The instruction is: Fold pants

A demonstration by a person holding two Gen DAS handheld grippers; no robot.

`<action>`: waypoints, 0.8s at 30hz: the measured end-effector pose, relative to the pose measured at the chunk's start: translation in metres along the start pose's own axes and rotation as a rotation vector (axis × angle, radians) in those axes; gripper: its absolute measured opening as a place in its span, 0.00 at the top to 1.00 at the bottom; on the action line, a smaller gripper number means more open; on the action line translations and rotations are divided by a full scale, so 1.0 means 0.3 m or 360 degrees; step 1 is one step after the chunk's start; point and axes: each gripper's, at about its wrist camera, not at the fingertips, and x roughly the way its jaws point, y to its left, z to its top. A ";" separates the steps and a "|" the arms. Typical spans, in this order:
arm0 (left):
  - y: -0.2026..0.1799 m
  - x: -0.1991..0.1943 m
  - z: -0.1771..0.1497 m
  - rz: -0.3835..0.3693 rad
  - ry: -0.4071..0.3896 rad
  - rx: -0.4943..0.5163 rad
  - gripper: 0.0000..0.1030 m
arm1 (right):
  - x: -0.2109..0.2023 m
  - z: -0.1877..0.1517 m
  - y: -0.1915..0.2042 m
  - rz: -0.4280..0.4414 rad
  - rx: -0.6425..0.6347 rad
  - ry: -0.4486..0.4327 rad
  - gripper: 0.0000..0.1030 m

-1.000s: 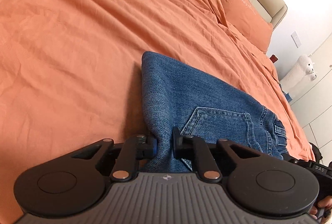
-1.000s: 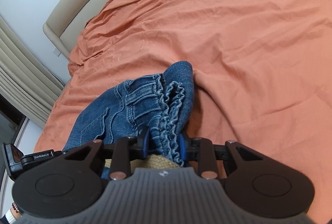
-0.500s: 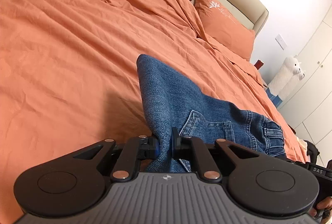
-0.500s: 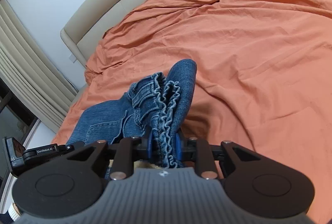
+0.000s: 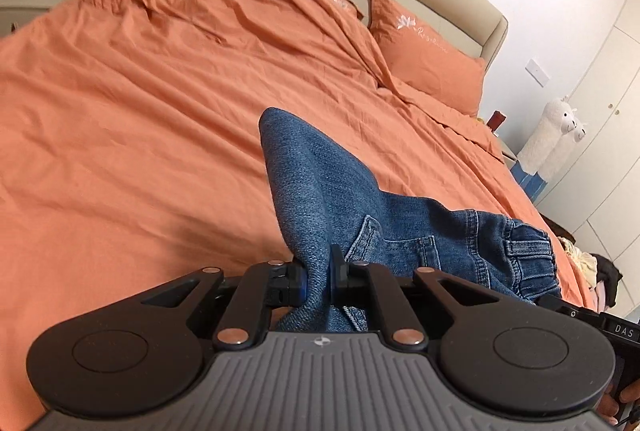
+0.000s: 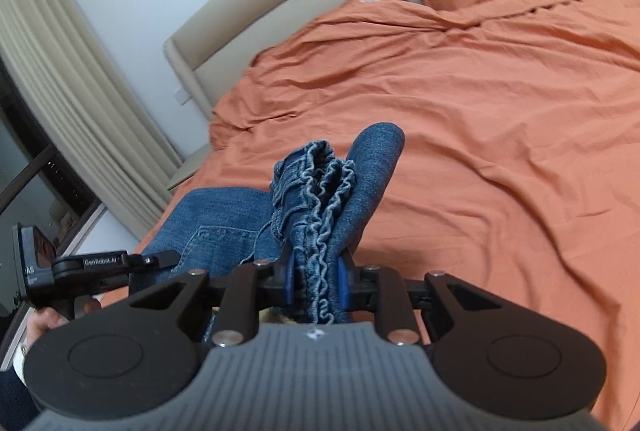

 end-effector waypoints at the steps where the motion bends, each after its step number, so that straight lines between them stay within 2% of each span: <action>1: 0.005 -0.030 0.012 0.0006 -0.0003 0.0015 0.91 | -0.010 -0.007 0.031 0.0011 -0.0006 0.0001 0.84; 9: 0.091 -0.288 0.068 0.0045 -0.0086 0.0084 0.91 | -0.059 -0.044 0.328 0.0076 -0.0157 -0.0009 0.84; 13: 0.158 -0.376 0.094 0.0080 -0.0106 0.0098 0.91 | -0.042 -0.056 0.474 0.0098 -0.0243 0.0007 0.84; 18: 0.257 -0.451 0.115 0.0126 -0.0130 0.0090 0.91 | 0.026 -0.074 0.620 0.0123 -0.0327 0.0043 0.84; 24: 0.403 -0.467 0.139 0.0177 -0.0123 0.0045 0.91 | 0.174 -0.083 0.729 0.0145 -0.0396 0.0123 0.84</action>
